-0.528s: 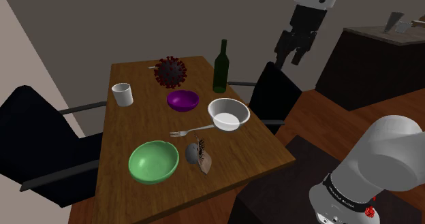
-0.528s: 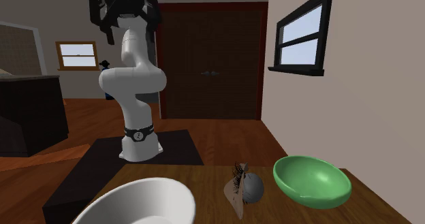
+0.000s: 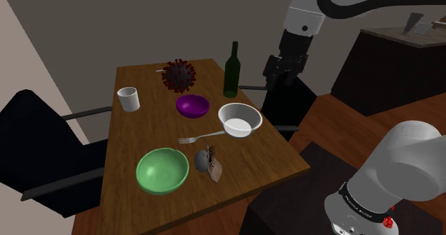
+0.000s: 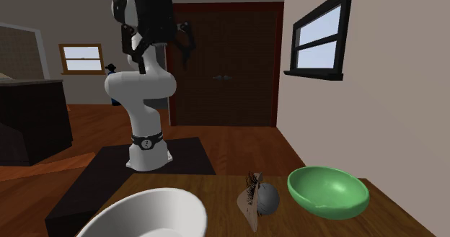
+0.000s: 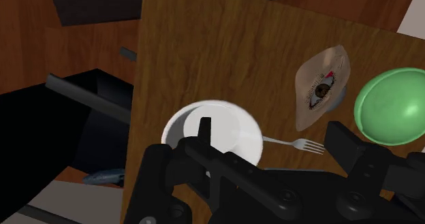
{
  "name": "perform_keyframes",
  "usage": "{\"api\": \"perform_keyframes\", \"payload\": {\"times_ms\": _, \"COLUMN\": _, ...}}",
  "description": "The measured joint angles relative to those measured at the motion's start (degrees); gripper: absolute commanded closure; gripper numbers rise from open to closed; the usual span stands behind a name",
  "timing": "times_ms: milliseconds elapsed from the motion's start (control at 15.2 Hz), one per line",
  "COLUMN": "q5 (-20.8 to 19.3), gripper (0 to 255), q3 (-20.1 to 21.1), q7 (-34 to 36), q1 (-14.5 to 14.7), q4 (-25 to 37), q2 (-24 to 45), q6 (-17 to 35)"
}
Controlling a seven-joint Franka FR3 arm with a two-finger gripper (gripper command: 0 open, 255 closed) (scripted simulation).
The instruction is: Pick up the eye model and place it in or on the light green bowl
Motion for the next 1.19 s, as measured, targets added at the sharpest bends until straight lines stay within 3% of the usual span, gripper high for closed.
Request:
{"api": "perform_keyframes", "payload": {"times_ms": 726, "q5": 3.44, "gripper": 0, "q3": 9.82, "q7": 11.23, "q1": 1.03, "q4": -2.02, "q2": 16.14, "q6": 18.99}}
{"api": "perform_keyframes", "payload": {"times_ms": 1188, "q5": 1.02, "gripper": 0, "q3": 15.37, "q7": 20.11, "q1": 0.92, "q4": 1.33, "q2": 29.97, "q6": 29.80}}
